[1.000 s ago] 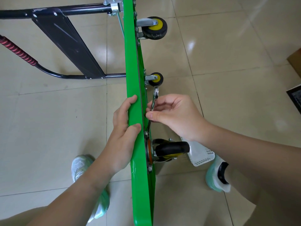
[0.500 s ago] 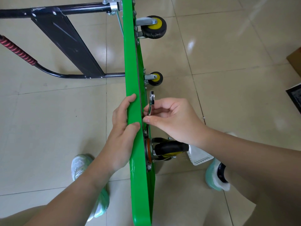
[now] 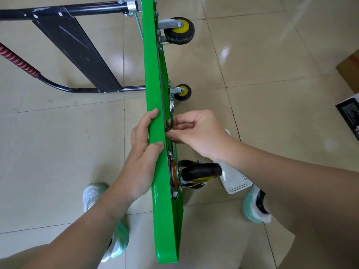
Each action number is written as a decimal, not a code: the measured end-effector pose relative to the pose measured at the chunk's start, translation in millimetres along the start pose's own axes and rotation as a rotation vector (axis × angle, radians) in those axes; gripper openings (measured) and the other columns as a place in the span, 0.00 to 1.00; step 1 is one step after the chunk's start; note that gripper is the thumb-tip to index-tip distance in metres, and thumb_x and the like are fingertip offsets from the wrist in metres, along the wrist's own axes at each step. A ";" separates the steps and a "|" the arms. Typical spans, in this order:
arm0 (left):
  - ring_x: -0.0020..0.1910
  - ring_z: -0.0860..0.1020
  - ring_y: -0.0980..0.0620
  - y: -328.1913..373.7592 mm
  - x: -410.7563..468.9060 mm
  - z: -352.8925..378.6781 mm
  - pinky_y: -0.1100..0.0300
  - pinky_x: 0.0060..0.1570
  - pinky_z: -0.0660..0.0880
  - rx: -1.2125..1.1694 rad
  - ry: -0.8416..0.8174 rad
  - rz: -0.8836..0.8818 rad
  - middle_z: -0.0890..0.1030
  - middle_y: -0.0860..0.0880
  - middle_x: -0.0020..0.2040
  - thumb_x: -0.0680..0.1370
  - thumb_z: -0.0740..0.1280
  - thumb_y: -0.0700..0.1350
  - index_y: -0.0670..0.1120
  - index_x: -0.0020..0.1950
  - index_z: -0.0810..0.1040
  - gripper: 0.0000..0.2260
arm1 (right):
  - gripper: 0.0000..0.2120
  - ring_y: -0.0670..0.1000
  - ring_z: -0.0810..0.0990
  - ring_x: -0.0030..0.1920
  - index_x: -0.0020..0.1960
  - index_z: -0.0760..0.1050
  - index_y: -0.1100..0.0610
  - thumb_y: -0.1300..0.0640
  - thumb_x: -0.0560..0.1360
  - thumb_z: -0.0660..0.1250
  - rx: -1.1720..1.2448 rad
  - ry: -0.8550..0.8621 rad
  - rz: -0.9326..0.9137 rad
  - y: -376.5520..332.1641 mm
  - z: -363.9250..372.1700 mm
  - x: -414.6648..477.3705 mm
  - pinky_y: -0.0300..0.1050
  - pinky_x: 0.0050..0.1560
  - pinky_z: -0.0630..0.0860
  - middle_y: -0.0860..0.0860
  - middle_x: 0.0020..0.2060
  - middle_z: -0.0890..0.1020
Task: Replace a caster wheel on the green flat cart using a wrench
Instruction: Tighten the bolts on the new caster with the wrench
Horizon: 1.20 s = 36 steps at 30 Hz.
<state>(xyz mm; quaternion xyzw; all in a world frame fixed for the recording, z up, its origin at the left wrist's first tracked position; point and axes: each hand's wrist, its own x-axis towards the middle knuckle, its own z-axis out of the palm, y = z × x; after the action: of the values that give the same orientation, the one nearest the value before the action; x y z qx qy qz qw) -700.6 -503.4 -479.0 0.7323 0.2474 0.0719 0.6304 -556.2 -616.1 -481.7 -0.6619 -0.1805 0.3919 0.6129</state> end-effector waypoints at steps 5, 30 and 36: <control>0.75 0.68 0.54 1.5 -1.7 0.6 0.41 0.76 0.65 0.004 -0.004 -0.005 0.64 0.57 0.75 0.70 0.59 0.56 0.75 0.73 0.62 0.31 | 0.15 0.48 0.86 0.44 0.50 0.83 0.58 0.73 0.69 0.75 0.036 0.007 -0.114 5.3 6.5 -19.3 0.40 0.51 0.81 0.51 0.42 0.87; 0.74 0.63 0.66 6.8 0.7 -1.8 0.59 0.74 0.64 0.060 -0.051 0.007 0.61 0.67 0.72 0.70 0.57 0.58 0.79 0.70 0.59 0.29 | 0.12 0.55 0.87 0.42 0.56 0.79 0.67 0.62 0.76 0.73 0.101 -0.004 0.379 45.2 -11.7 45.3 0.45 0.45 0.84 0.60 0.44 0.86; 0.74 0.62 0.67 7.5 1.9 -1.6 0.65 0.72 0.63 0.065 -0.043 0.015 0.61 0.68 0.71 0.69 0.58 0.57 0.80 0.68 0.60 0.29 | 0.06 0.57 0.87 0.43 0.52 0.80 0.65 0.66 0.75 0.71 0.283 0.141 0.372 33.6 -24.1 58.0 0.52 0.51 0.82 0.59 0.43 0.85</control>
<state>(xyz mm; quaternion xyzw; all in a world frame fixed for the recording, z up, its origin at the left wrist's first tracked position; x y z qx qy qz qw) -697.7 -501.7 -471.9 0.7555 0.2303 0.0528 0.6111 -510.1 -596.7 -532.4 -0.6170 0.0442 0.4723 0.6279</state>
